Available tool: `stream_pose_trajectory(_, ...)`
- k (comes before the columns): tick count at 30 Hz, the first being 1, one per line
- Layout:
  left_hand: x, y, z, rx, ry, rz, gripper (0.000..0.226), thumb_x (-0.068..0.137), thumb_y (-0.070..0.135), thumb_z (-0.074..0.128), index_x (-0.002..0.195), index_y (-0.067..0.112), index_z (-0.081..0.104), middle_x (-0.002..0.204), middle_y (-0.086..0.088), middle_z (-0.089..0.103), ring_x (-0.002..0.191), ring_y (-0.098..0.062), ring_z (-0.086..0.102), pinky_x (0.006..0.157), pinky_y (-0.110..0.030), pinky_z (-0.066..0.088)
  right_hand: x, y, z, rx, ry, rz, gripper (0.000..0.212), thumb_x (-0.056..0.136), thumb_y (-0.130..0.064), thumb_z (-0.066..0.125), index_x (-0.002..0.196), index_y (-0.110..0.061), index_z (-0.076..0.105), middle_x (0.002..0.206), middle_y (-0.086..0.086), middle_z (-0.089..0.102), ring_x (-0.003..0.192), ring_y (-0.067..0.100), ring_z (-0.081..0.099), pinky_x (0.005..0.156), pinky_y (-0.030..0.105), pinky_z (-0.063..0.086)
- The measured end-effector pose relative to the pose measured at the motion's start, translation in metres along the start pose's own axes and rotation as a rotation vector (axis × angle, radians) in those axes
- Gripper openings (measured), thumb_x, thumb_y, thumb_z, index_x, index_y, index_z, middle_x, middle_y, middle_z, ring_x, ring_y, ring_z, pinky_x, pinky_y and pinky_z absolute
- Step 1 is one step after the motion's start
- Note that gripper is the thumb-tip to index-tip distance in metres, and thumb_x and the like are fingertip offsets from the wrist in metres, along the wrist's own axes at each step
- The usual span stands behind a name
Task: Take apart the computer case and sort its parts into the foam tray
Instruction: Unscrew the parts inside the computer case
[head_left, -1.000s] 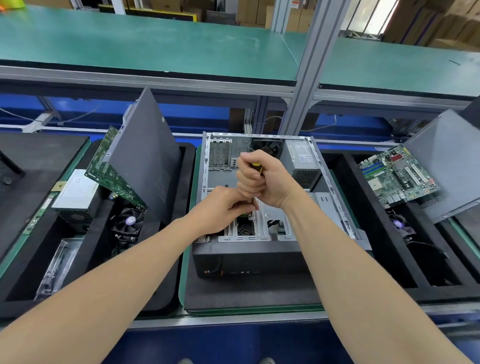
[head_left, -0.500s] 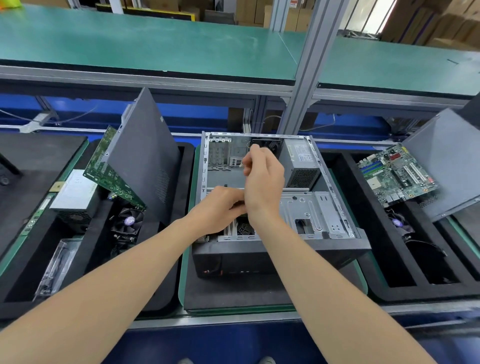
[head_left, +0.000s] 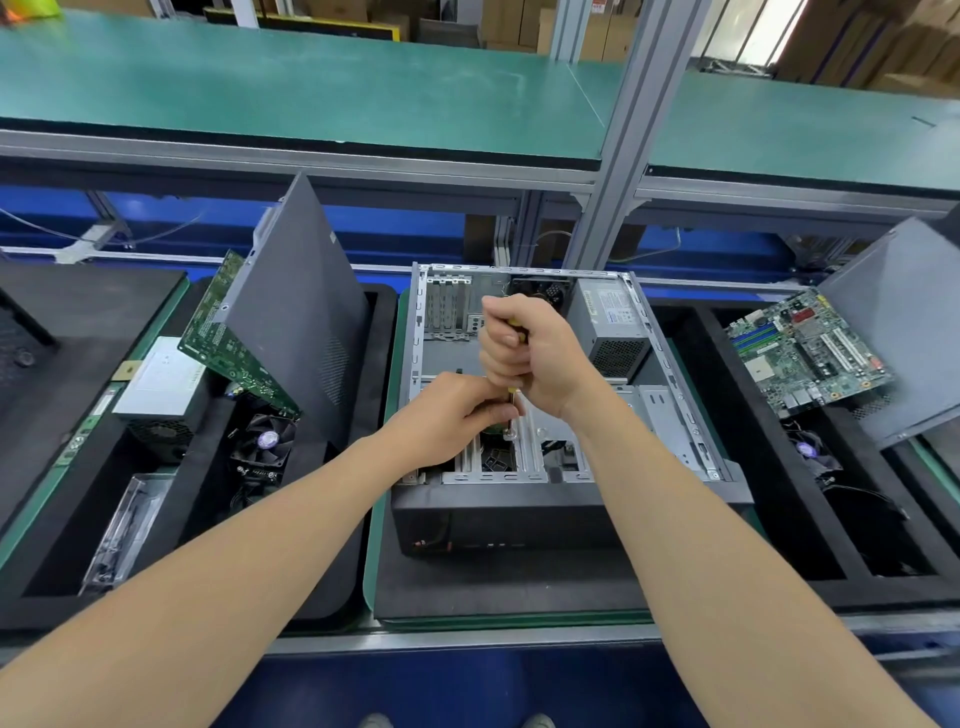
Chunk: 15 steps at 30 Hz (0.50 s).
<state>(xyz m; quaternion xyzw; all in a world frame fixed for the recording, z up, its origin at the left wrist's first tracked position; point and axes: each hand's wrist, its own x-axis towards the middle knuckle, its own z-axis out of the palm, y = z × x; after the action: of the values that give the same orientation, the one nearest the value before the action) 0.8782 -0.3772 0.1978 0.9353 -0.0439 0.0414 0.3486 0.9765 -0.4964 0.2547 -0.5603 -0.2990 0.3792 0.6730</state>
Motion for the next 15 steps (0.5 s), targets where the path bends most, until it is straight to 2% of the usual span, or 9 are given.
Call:
stream_pose_trajectory(2, 0.0, 0.002, 0.0, -0.015, 0.003, -0.007, 0.03, 0.103, 0.042, 0.051, 0.108, 0.021, 0.072, 0.089, 0.0, 0.074, 0.08, -0.02, 0.067, 0.075, -0.043, 0.053, 0.001, -0.002, -0.008, 0.061, -0.111, 0.026, 0.047, 0.103, -0.022, 0.044, 0.057, -0.021, 0.037, 0.046, -0.005, 0.022, 0.042, 0.015, 0.014, 0.045, 0.03, 0.014)
stream_pose_trajectory(4, 0.0, 0.002, 0.0, 0.005, 0.025, 0.008, 0.029, 0.102, 0.043, 0.053, 0.092, 0.02, 0.068, 0.076, 0.002, 0.069, 0.068, -0.015, 0.06, 0.066, -0.038, 0.05, 0.002, -0.002, -0.013, 0.122, -0.179, 0.041, 0.046, 0.101, -0.021, 0.043, 0.056, -0.021, 0.038, 0.046, -0.006, 0.022, 0.041, 0.013, 0.016, 0.043, 0.028, 0.016)
stream_pose_trajectory(6, 0.001, 0.002, 0.001, 0.027, 0.044, 0.017, 0.025, 0.102, 0.04, 0.056, 0.082, 0.025, 0.061, 0.068, 0.003, 0.063, 0.061, -0.014, 0.055, 0.058, -0.03, 0.043, 0.003, -0.002, -0.015, 0.149, -0.197, 0.037, 0.044, 0.101, -0.021, 0.044, 0.058, -0.02, 0.04, 0.046, -0.005, 0.023, 0.041, 0.012, 0.017, 0.043, 0.027, 0.018)
stream_pose_trajectory(8, 0.001, 0.001, 0.001, 0.042, 0.054, 0.022, 0.024, 0.101, 0.038, 0.059, 0.083, 0.023, 0.064, 0.066, 0.004, 0.062, 0.061, -0.012, 0.055, 0.056, -0.022, 0.037, 0.002, -0.001, -0.014, 0.126, -0.155, 0.009, 0.04, 0.103, -0.022, 0.045, 0.063, -0.016, 0.043, 0.048, -0.004, 0.026, 0.042, 0.014, 0.019, 0.044, 0.028, 0.023)
stream_pose_trajectory(10, 0.001, 0.0, 0.002, 0.046, 0.073, 0.027, 0.025, 0.1, 0.038, 0.06, 0.087, 0.018, 0.07, 0.068, 0.006, 0.063, 0.065, -0.008, 0.056, 0.055, -0.017, 0.035, -0.001, 0.0, -0.008, 0.005, -0.012, -0.038, 0.036, 0.103, -0.024, 0.047, 0.069, -0.013, 0.049, 0.051, 0.003, 0.033, 0.045, 0.02, 0.026, 0.048, 0.031, 0.03)
stream_pose_trajectory(12, 0.001, -0.002, 0.002, 0.05, 0.09, 0.044, 0.025, 0.1, 0.038, 0.06, 0.092, 0.018, 0.072, 0.07, 0.009, 0.065, 0.066, -0.002, 0.056, 0.056, -0.015, 0.036, -0.005, 0.003, 0.004, -0.191, 0.241, -0.111, 0.038, 0.103, -0.028, 0.051, 0.069, -0.013, 0.054, 0.055, 0.007, 0.045, 0.049, 0.024, 0.04, 0.052, 0.032, 0.039)
stream_pose_trajectory(13, 0.001, -0.001, 0.002, 0.052, 0.093, 0.052, 0.024, 0.1, 0.039, 0.059, 0.094, 0.019, 0.072, 0.071, 0.01, 0.066, 0.064, -0.001, 0.057, 0.055, -0.015, 0.037, -0.008, 0.006, 0.011, -0.266, 0.383, -0.146, 0.041, 0.104, -0.031, 0.052, 0.068, -0.013, 0.056, 0.057, 0.006, 0.051, 0.052, 0.022, 0.047, 0.052, 0.031, 0.043)
stream_pose_trajectory(15, 0.001, -0.001, 0.003, 0.034, 0.097, 0.077, 0.015, 0.1, 0.038, 0.057, 0.091, 0.035, 0.068, 0.07, 0.02, 0.067, 0.06, 0.0, 0.057, 0.054, -0.013, 0.037, -0.011, 0.012, 0.027, -0.291, 0.654, -0.174, 0.046, 0.106, -0.039, 0.052, 0.067, -0.016, 0.06, 0.059, 0.0, 0.058, 0.055, 0.016, 0.054, 0.054, 0.028, 0.048)
